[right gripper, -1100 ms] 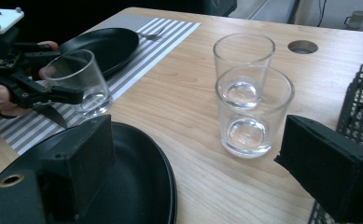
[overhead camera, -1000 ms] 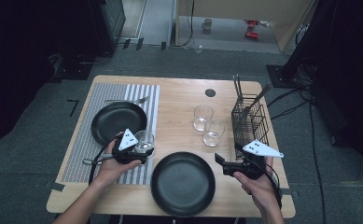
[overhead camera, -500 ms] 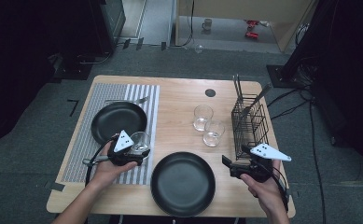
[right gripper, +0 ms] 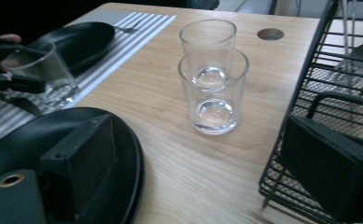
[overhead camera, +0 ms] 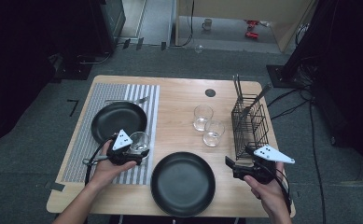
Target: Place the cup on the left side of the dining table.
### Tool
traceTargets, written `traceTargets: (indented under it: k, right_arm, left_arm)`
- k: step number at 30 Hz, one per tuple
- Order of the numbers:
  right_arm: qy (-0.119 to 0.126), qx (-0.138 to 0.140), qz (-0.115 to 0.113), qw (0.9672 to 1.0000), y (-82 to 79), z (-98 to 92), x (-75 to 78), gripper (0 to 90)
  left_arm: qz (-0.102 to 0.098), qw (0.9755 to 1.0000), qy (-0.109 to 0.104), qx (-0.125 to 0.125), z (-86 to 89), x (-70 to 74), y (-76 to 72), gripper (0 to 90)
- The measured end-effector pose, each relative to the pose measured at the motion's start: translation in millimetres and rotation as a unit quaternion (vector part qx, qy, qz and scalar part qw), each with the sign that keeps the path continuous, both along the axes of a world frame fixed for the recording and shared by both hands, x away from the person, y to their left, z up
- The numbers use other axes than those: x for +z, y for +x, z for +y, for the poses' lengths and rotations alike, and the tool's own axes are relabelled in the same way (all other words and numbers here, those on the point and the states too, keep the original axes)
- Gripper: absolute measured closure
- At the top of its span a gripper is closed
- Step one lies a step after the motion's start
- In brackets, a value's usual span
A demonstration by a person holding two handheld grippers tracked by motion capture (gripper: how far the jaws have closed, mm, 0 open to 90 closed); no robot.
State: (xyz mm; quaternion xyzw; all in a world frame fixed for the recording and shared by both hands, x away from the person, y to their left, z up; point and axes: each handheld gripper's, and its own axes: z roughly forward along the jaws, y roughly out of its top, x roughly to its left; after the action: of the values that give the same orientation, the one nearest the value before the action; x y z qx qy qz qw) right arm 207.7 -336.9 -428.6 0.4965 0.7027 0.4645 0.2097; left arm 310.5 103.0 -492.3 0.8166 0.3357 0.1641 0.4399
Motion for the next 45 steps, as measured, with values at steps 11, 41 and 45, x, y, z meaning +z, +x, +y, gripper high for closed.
traceTargets:
  k: [11,41,45]
  right_arm:
    - [-0.018,-0.013,-0.003,0.9998,-5.0,-9.0,-5.8,9.8]
    - [-0.037,-0.065,0.012,0.9971,-18.1,-46.2,-27.3,9.8]
    - [-0.038,-0.072,0.017,0.9965,-19.4,-50.5,-32.3,9.8]
  left_arm:
    - [0.007,0.9991,-0.038,0.015,14.0,11.5,-8.5,10.2]
    - [0.004,0.9957,-0.060,0.071,72.9,19.1,-42.5,9.3]
    - [0.007,0.9949,-0.061,0.080,81.0,16.5,-45.7,9.3]
